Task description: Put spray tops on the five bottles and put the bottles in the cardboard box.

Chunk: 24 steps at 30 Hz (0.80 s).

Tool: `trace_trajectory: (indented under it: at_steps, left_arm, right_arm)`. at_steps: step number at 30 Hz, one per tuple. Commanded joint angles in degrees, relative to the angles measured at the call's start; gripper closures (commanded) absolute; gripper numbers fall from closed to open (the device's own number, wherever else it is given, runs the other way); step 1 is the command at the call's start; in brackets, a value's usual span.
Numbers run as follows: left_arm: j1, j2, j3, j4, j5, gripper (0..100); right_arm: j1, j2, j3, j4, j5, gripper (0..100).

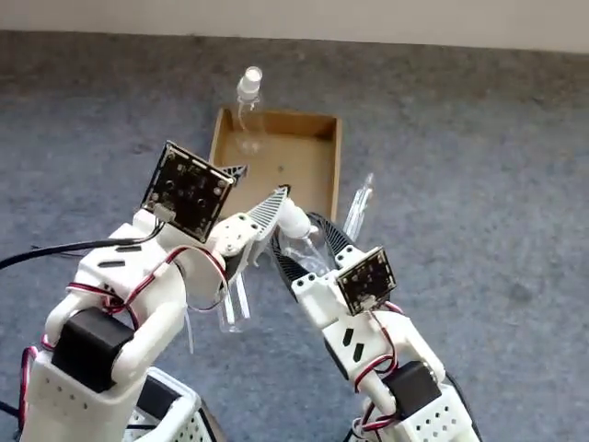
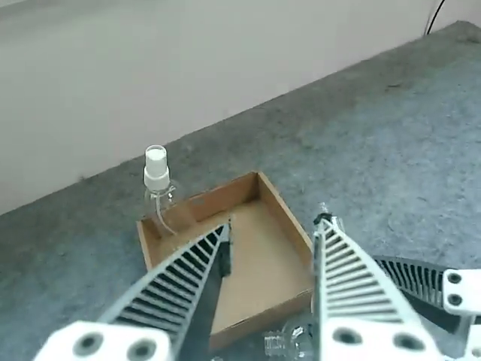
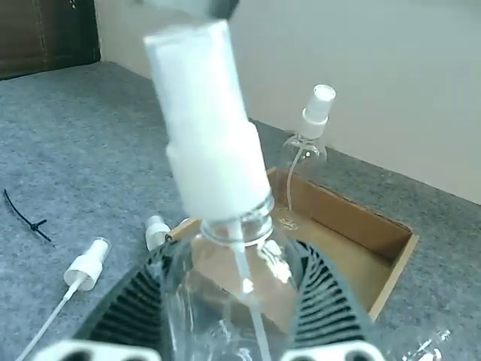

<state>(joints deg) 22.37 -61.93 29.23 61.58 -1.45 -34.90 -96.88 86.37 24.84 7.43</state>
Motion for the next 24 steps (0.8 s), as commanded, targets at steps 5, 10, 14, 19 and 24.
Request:
trace_trajectory:
  at_steps: [5, 10, 14, 19, 24]
  left_arm:
    - [3.3, 0.1, 2.7, -3.0, -4.1, 84]
    - [3.1, 0.1, 6.1, -8.0, -4.2, 89]
    - [2.9, 0.0, 4.2, -8.2, -4.2, 86]
    - [0.0, -0.6, -6.3, -0.1, -4.2, 85]
    - [-10.1, -0.6, -11.9, 10.9, -4.2, 85]
  right_arm:
    - [0.1, -0.7, -0.8, 0.4, -0.5, 99.4]
    - [-0.1, -0.8, -0.8, 0.4, -0.4, 99.4]
    - [-0.1, -1.0, -0.7, 0.4, -0.1, 99.4]
    - [0.0, -1.0, -0.7, 0.4, 5.7, 99.4]
    - [1.7, -0.5, -2.8, -0.1, 7.6, 99.4]
